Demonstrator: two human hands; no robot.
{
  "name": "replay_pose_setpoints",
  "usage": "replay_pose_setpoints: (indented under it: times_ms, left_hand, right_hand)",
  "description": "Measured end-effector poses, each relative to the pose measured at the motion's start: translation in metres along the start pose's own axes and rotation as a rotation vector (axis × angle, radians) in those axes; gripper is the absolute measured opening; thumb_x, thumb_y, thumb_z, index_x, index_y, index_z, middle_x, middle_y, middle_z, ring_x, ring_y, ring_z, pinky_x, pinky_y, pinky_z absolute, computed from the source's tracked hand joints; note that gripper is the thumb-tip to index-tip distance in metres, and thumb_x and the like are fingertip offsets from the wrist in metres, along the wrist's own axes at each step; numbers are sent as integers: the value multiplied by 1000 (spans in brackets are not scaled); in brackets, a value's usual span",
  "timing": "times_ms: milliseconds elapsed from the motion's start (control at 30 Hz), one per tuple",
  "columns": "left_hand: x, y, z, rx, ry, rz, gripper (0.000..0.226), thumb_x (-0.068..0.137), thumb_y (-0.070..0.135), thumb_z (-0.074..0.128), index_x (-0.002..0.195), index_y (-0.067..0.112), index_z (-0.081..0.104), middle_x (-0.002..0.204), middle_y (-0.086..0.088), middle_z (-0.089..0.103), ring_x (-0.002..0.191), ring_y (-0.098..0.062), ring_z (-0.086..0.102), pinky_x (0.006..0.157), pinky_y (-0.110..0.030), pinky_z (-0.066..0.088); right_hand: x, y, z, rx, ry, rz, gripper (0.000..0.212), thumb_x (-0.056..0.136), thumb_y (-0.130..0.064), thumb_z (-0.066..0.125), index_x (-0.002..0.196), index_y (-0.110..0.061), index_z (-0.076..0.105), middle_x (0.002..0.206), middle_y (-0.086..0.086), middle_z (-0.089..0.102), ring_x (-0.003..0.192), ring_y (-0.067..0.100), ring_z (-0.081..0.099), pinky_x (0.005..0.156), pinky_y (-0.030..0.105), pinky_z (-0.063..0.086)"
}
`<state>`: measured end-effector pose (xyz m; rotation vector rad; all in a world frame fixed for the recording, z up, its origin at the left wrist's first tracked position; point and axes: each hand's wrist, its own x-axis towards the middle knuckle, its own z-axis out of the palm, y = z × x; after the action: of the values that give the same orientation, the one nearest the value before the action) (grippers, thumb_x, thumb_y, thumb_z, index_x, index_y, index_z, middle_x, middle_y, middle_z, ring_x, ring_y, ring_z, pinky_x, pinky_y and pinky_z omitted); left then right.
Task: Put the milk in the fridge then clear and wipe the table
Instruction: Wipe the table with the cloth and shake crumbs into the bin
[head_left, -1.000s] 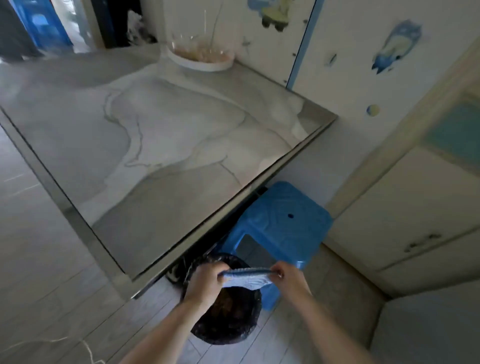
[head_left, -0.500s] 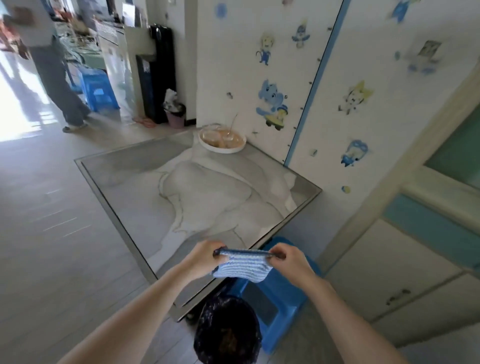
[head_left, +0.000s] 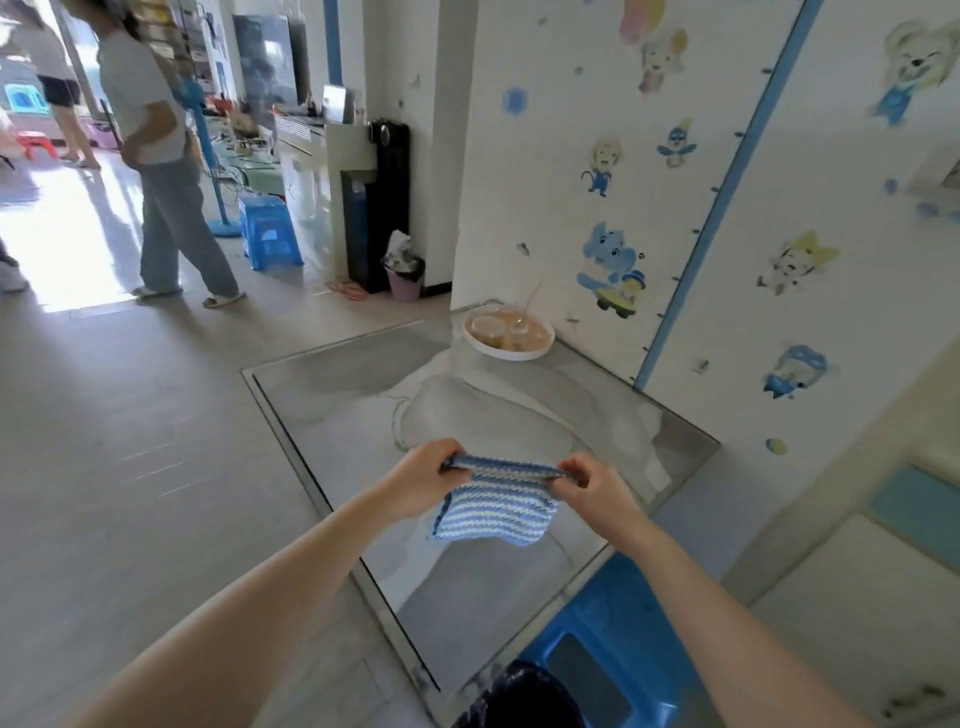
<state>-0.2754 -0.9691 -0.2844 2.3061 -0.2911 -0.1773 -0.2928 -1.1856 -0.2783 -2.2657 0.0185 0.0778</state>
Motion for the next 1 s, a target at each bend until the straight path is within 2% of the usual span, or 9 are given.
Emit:
replay_pose_setpoints:
  times_ms: [100, 233, 333, 433, 533, 600, 700, 833, 1000]
  left_hand:
    - [18, -31, -34, 13, -4, 26, 7, 89, 10, 53, 85, 12, 48, 77, -1, 48, 80, -15, 45, 57, -14, 29]
    - [48, -66, -71, 17, -14, 67, 7, 89, 9, 53, 85, 11, 47, 69, 9, 40, 80, -15, 44, 59, -25, 28]
    - [74, -89, -88, 10, -24, 96, 8, 88, 6, 53, 85, 11, 48, 71, 4, 42, 80, -15, 44, 60, -24, 28]
    - [105, -112, -93, -6, -48, 112, 10, 87, 4, 54, 85, 11, 49, 77, -3, 45, 80, -16, 44, 65, -26, 27]
    - [139, -130, -94, -13, -80, 131, 8, 87, 3, 55, 86, 11, 53, 70, 7, 43, 79, -17, 45, 65, -25, 29]
    - [158, -137, -95, -30, -91, 152, 7, 87, 1, 54, 91, 6, 58, 70, 11, 44, 72, -11, 45, 60, -16, 32]
    - [199, -149, -96, -58, -107, 155, 15, 85, -3, 56, 97, 0, 63, 75, 7, 52, 66, 5, 47, 62, -5, 35]
    - [269, -170, -99, -83, -160, 118, 15, 83, 1, 60, 92, 13, 64, 71, 12, 55, 60, 14, 50, 65, -13, 37]
    - [339, -192, -106, -77, -193, 59, 12, 82, 5, 61, 88, 14, 66, 77, 1, 58, 73, -10, 52, 71, -24, 39]
  right_hand:
    - [29, -26, 30, 24, 17, 10, 7, 83, -13, 62, 83, -14, 55, 69, -5, 52, 65, 9, 44, 57, 16, 33]
    - [66, -50, 65, 42, 66, 21, 6, 82, -10, 62, 83, -13, 57, 67, -3, 52, 64, 12, 44, 55, 18, 32]
    - [90, -57, 89, 64, 96, 51, 5, 82, -9, 60, 84, -12, 58, 71, 3, 54, 65, 14, 45, 55, 19, 33]
    - [116, -55, 105, 69, 108, 74, 7, 81, -7, 61, 80, -12, 55, 65, -1, 51, 59, 10, 42, 51, 12, 33]
    - [145, -50, 115, 103, 111, 106, 10, 80, -7, 61, 78, -14, 54, 66, -1, 51, 59, 9, 42, 52, 13, 34]
    - [164, -47, 119, 135, 113, 134, 10, 80, -8, 60, 78, -16, 54, 66, -1, 51, 60, 10, 44, 56, 18, 34]
    - [208, -36, 127, 195, 128, 190, 13, 80, -6, 58, 74, -17, 54, 63, -3, 49, 60, 10, 44, 60, 23, 39]
    - [277, -19, 135, 303, 114, 250, 14, 81, -4, 54, 71, -15, 53, 65, 2, 47, 67, 17, 45, 69, 32, 42]
    - [346, -14, 142, 347, 70, 262, 7, 83, -4, 52, 84, -11, 50, 73, 3, 46, 73, 17, 44, 71, 30, 40]
